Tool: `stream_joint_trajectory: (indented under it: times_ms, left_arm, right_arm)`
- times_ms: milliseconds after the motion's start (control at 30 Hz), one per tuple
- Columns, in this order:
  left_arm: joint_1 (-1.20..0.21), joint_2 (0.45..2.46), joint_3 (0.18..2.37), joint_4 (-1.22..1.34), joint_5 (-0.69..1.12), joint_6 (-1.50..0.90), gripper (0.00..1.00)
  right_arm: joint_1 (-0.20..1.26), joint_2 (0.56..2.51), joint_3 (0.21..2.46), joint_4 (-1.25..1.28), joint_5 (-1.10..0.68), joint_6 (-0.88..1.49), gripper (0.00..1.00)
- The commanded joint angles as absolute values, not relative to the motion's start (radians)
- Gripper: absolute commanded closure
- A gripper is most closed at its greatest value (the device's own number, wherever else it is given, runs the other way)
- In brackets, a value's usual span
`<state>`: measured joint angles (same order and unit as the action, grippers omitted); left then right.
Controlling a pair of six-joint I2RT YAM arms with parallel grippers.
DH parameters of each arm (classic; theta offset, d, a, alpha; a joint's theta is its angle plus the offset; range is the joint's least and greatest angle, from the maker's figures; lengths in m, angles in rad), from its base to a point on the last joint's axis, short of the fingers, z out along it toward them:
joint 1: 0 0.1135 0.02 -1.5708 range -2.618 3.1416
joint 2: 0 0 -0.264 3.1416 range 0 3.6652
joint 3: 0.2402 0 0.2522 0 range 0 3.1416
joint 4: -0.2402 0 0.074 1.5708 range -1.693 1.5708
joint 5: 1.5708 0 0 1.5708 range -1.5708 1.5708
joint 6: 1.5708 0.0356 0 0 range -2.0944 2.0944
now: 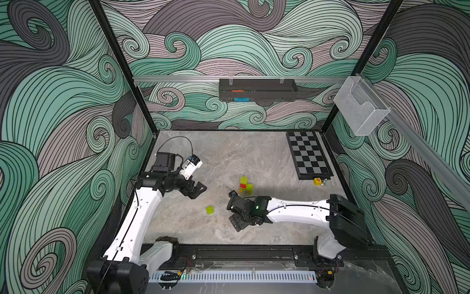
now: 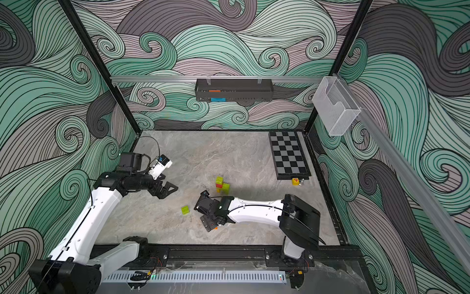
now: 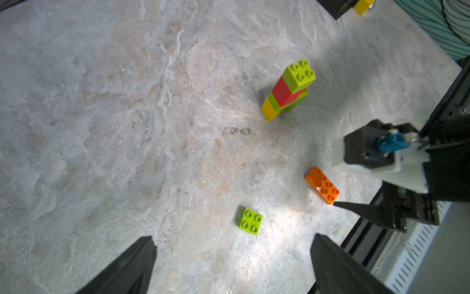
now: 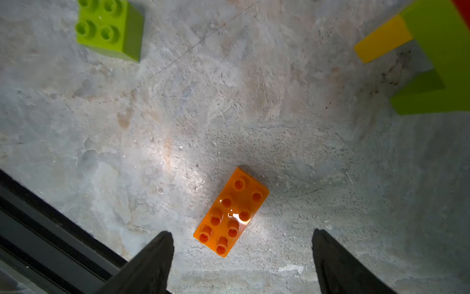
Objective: Assemble a giraffe with lego
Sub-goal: Pick up the lego brick from the center of the board.
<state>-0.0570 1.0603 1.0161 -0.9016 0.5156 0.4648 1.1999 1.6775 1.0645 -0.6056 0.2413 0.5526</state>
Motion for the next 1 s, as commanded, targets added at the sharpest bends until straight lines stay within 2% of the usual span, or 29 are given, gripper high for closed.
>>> stream_joint_trajectory:
  times_ms: [0,233,433,567,733,833,967]
  left_arm:
    - [-0.041,1.048,1.029,-0.839,0.588,0.431,0.01]
    - [-0.035,1.053,1.022,-0.834,0.599,0.425,0.01]
    - [-0.035,1.052,1.021,-0.836,0.603,0.429,0.01]
    - [-0.034,1.057,1.02,-0.834,0.612,0.43,0.01]
    - [-0.034,1.06,1.019,-0.834,0.627,0.43,0.01]
    - [-0.034,1.059,1.017,-0.829,0.626,0.423,0.01]
    - [-0.032,1.061,1.015,-0.788,0.612,0.348,0.01]
  right_arm:
    - [1.192,1.727,1.09,-0.662,0.185,0.546,0.14]
    - [1.17,1.817,1.083,-0.693,0.109,0.571,0.23]
    - [1.118,1.829,1.062,-0.708,0.074,0.583,0.46]
    - [1.112,1.826,1.064,-0.709,0.064,0.553,0.56]
    - [1.109,1.829,1.069,-0.709,0.062,0.506,0.75]
    - [1.109,1.801,1.058,-0.698,0.084,0.461,0.82]
    - [1.11,1.729,1.04,-0.664,0.065,0.376,0.85]
